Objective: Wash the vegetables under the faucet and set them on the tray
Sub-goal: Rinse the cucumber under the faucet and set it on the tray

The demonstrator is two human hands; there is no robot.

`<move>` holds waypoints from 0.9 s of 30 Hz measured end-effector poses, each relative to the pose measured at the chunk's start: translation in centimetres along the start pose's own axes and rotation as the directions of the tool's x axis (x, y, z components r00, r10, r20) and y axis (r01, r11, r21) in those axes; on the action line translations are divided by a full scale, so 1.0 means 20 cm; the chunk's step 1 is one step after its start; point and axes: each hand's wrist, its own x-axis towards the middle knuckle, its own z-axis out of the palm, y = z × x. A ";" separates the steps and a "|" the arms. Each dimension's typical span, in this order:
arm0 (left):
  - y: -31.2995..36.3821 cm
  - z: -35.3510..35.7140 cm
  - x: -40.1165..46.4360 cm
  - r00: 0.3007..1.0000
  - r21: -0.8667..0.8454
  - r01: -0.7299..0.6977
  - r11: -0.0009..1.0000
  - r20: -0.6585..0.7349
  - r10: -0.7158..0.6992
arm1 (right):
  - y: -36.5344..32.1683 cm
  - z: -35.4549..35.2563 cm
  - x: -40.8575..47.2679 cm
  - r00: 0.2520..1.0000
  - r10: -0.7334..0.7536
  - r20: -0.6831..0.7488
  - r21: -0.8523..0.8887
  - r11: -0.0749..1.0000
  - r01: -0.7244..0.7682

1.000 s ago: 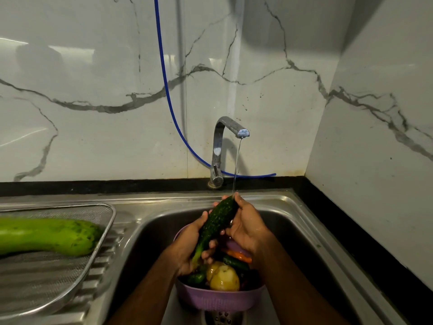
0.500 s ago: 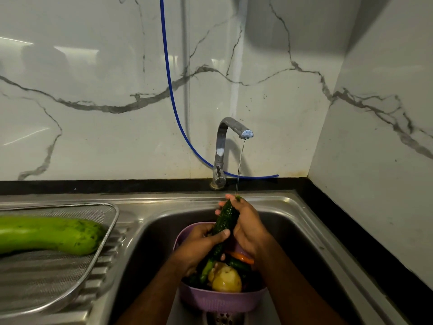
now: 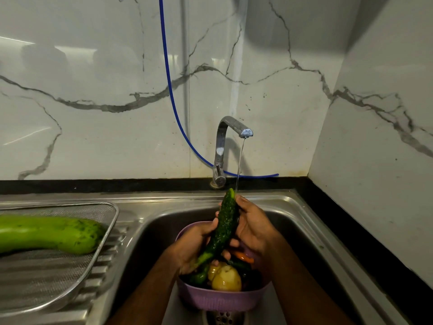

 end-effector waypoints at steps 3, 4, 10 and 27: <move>-0.01 0.03 0.02 0.998 0.069 0.007 0.998 -0.068 -0.002 | -0.01 0.01 0.00 0.996 -0.068 -0.050 -0.004 0.998 0.068; -0.02 0.03 0.03 0.995 0.093 -0.022 0.995 -0.091 0.031 | -0.01 0.02 0.01 0.993 -0.082 -0.082 -0.020 0.997 0.080; -0.05 0.00 0.08 0.955 0.202 -0.172 0.964 -0.204 0.213 | -0.02 0.02 0.03 0.966 -0.154 -0.206 -0.087 0.986 0.139; -0.02 0.13 0.13 0.873 0.017 -0.386 0.922 -0.316 0.371 | -0.07 -0.08 0.03 0.966 -0.169 -0.196 0.043 0.983 0.181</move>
